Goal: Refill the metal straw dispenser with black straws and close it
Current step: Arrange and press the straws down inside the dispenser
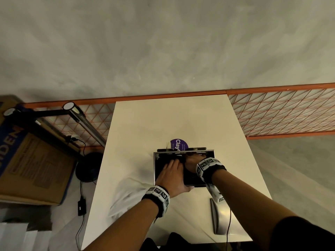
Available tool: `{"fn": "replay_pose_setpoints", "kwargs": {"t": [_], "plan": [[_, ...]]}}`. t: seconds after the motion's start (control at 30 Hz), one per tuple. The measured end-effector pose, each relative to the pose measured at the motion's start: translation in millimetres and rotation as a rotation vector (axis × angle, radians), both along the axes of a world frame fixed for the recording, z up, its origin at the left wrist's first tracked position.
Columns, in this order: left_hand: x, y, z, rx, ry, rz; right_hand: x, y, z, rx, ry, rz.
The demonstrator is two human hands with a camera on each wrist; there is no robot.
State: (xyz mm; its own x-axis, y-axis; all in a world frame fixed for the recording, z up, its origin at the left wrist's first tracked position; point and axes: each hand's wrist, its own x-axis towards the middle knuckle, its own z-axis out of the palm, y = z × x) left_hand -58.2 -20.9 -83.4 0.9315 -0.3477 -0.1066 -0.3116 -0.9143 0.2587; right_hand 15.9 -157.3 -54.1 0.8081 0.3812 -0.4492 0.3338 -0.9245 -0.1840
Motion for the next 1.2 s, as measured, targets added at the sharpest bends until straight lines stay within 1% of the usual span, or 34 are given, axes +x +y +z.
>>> {"fn": "replay_pose_setpoints", "kwargs": {"t": [0.13, 0.23, 0.33, 0.37, 0.47, 0.53, 0.77, 0.87, 0.93, 1.03, 1.13, 1.2], "plan": [[1.2, 0.8, 0.2, -0.059, -0.068, -0.009, -0.5, 0.2, 3.7, 0.006, -0.021, -0.018], [2.1, 1.2, -0.6, -0.072, -0.119, -0.011, -1.3, 0.5, 7.1, 0.041, -0.001, 0.011], [-0.2, -0.3, -5.9, -0.068, -0.129, -0.001, 1.0, -4.5, -6.9, 0.068, -0.001, 0.021], [-0.8, -1.0, -6.8, -0.051, -0.113, 0.008, 2.9, -6.3, -15.4, 0.075, 0.0, 0.026], [-0.8, -2.0, -5.9, 0.019, -0.02, 0.037, -9.3, -2.9, 5.1, 0.109, 0.015, 0.008], [0.1, -0.9, -3.0, 0.037, 0.011, 0.038, -11.9, -1.4, 9.6, 0.122, 0.005, -0.005], [2.6, 1.0, 1.6, 0.016, 0.058, 0.05, -7.8, 2.3, 11.8, 0.054, 0.027, -0.048], [7.2, 1.6, 3.8, -0.009, 0.084, 0.046, -4.7, 3.2, 16.2, 0.031, 0.042, -0.035], [10.9, 2.6, 3.1, -0.018, 0.131, 0.042, -2.2, 1.8, 13.3, 0.035, 0.048, -0.038], [21.0, 4.9, 7.5, 0.04, 0.22, -0.018, -4.8, -2.1, 12.3, 0.081, 0.048, -0.074], [32.7, 8.8, 13.8, 0.146, 0.316, -0.099, -8.2, -8.1, 9.2, 0.084, 0.077, -0.035], [41.1, 11.1, 15.9, 0.177, 0.357, -0.123, -8.1, -12.8, 7.8, 0.066, 0.068, -0.006]]}}
